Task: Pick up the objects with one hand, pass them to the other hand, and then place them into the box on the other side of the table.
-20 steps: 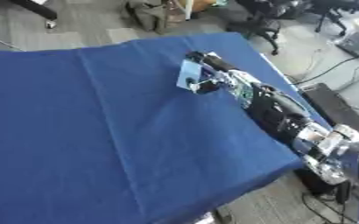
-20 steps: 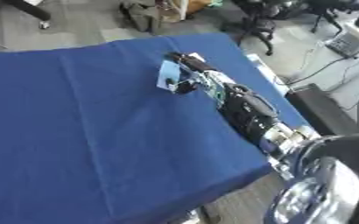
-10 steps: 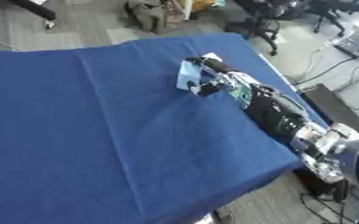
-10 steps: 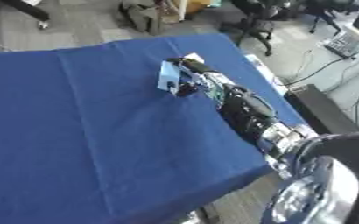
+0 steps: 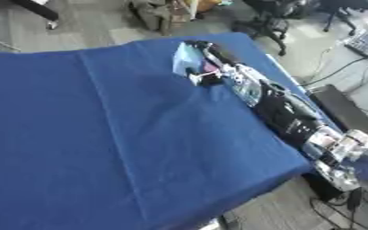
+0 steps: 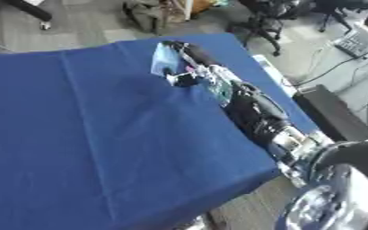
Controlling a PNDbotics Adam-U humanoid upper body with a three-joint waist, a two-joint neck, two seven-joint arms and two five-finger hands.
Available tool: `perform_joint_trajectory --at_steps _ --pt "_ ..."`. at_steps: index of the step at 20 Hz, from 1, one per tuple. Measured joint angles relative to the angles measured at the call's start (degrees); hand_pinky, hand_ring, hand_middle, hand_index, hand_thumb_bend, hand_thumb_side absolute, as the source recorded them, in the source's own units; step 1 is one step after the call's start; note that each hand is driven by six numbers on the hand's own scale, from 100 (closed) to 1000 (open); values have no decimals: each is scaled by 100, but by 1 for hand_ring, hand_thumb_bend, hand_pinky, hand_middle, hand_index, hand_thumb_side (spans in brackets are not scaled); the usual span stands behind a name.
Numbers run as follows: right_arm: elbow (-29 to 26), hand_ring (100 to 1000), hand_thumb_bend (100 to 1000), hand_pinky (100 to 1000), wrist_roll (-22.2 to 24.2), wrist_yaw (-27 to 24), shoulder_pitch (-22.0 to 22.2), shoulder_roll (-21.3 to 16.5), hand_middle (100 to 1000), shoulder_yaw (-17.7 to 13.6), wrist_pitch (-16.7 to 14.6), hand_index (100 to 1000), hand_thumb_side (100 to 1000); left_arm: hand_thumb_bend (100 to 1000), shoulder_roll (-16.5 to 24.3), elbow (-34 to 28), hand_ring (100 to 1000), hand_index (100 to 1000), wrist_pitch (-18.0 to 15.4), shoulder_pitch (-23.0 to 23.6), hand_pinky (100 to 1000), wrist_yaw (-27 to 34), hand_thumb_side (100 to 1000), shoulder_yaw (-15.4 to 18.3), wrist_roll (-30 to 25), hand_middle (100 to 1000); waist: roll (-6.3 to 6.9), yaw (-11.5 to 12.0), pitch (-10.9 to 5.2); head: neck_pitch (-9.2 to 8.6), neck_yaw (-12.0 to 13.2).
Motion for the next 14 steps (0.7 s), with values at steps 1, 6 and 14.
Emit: perform_joint_trajectory --at_steps 1,6,14 --pt "-316 850 100 839 32 -126 -4 55 518 20 -48 968 434 315 0 18 577 814 22 52 667 -12 1000 9 37 535 21 -62 -41 0 40" --pt "-2056 837 100 840 303 -789 -76 575 513 177 -109 968 436 315 -36 360 577 809 62 336 662 -96 1000 12 265 534 132 -396 -173 1 338" --pt "-3790 824 100 836 1019 -1645 -245 1466 512 917 -172 969 318 329 -344 1093 593 814 37 428 662 -286 1000 -39 676 554 382 -809 -259 1 2345"
